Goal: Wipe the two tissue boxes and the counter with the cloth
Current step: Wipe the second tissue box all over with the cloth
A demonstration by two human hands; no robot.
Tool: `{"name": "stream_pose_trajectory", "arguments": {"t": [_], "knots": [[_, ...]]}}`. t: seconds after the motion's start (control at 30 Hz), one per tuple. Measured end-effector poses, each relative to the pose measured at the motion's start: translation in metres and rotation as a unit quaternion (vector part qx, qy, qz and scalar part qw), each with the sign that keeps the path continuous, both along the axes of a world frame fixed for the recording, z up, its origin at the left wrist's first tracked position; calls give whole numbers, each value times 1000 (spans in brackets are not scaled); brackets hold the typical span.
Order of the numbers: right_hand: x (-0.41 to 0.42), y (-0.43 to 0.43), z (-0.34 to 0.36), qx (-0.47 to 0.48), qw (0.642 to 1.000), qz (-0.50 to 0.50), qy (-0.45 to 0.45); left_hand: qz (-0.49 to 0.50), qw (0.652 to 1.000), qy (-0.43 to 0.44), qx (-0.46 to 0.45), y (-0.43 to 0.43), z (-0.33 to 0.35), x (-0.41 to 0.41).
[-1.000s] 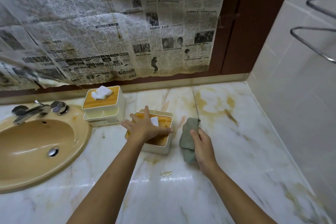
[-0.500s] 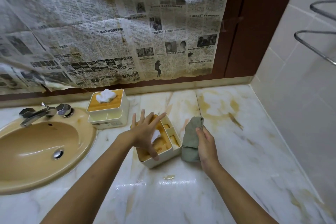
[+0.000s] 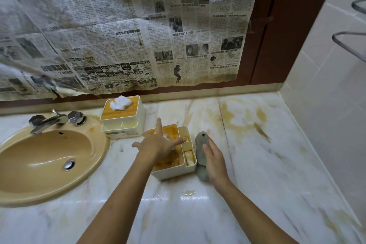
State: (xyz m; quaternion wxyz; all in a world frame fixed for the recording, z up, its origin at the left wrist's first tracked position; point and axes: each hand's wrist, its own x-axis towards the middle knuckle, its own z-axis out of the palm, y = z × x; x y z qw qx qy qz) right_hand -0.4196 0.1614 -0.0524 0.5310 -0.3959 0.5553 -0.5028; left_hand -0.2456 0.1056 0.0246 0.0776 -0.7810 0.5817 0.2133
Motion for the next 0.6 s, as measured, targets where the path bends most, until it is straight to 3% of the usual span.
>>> {"name": "stream_pose_trajectory", "arguments": {"t": [0.37,0.6], "knots": [[2,11,-6,15,994,100,43,-34,997,-36,-54,4,-17,-2],[8,22,-20,-5,995,74,66,-78,993,-3,-91,-4,-21,2]]}}
